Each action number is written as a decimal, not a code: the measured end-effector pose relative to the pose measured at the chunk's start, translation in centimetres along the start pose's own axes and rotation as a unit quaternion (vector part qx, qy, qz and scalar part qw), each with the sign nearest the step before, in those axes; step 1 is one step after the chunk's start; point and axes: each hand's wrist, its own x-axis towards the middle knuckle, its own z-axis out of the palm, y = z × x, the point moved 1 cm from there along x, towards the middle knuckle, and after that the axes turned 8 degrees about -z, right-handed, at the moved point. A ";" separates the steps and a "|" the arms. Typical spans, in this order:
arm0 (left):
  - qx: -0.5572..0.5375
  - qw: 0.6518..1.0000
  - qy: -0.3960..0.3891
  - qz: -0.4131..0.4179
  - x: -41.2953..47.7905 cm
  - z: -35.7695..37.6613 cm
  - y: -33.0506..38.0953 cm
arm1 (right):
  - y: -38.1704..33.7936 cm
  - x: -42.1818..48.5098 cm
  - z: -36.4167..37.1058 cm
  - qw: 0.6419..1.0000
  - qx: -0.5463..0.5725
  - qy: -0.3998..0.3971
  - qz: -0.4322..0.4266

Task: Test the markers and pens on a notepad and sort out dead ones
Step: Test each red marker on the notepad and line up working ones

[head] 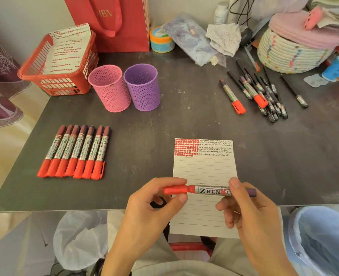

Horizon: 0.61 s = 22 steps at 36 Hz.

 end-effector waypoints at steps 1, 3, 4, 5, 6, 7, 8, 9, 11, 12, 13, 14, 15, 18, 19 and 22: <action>0.010 1.000 -0.007 0.003 0.0 0.1 0.1 | 0.1 -0.1 0.1 1.000 -0.003 -0.008 -0.002; 0.018 1.000 -0.016 0.010 0.0 0.2 0.3 | 0.1 -0.2 0.2 1.000 -0.005 -0.022 -0.002; 0.014 1.000 -0.017 0.010 0.1 0.2 0.4 | 0.1 -0.2 0.2 1.000 -0.007 -0.029 -0.002; 0.008 1.000 -0.018 0.010 0.1 0.1 0.4 | 0.1 -0.2 0.2 0.999 -0.009 -0.037 -0.002; 0.003 1.000 -0.020 0.010 0.1 0.0 0.4 | 0.1 -0.1 0.0 0.999 -0.013 -0.047 -0.003; 0.000 1.000 -0.023 0.010 0.1 -0.1 0.4 | 0.1 -0.1 -0.1 0.998 -0.019 -0.060 -0.006; 0.000 1.000 -0.027 0.010 0.2 -0.2 0.4 | 0.0 0.0 -0.2 0.997 -0.031 -0.074 -0.010; 0.001 0.999 -0.032 0.008 0.2 -0.4 0.4 | 0.0 0.1 -0.3 0.995 -0.045 -0.089 -0.016; 0.008 0.999 -0.039 0.011 0.3 -0.6 0.3 | -0.3 0.2 -0.5 0.990 -0.072 -0.120 -0.026; 0.013 0.999 -0.041 0.014 0.3 -0.7 0.3 | -0.4 0.2 -0.6 0.986 -0.089 -0.134 -0.033; 0.016 0.999 -0.043 0.018 0.4 -0.8 0.3 | -0.5 0.3 -0.7 0.982 -0.111 -0.145 -0.044; 0.020 0.999 -0.044 0.021 0.4 -0.8 0.4 | -0.6 0.3 -0.7 0.976 -0.140 -0.155 -0.059; 0.023 0.998 -0.047 0.024 0.5 -0.8 0.4 | -0.5 0.3 -0.8 0.969 -0.173 -0.162 -0.075; 0.036 0.997 -0.067 0.030 0.4 -0.5 0.9 | -0.6 0.3 -0.4 0.926 -0.292 -0.183 -0.154; 0.036 0.996 -0.073 0.032 0.4 -0.4 1.0 | -0.7 0.2 -0.1 0.912 -0.319 -0.188 -0.175; 0.034 0.996 -0.078 0.039 0.5 -0.7 1.5 | -0.8 0.1 0.4 0.913 -0.315 -0.196 -0.172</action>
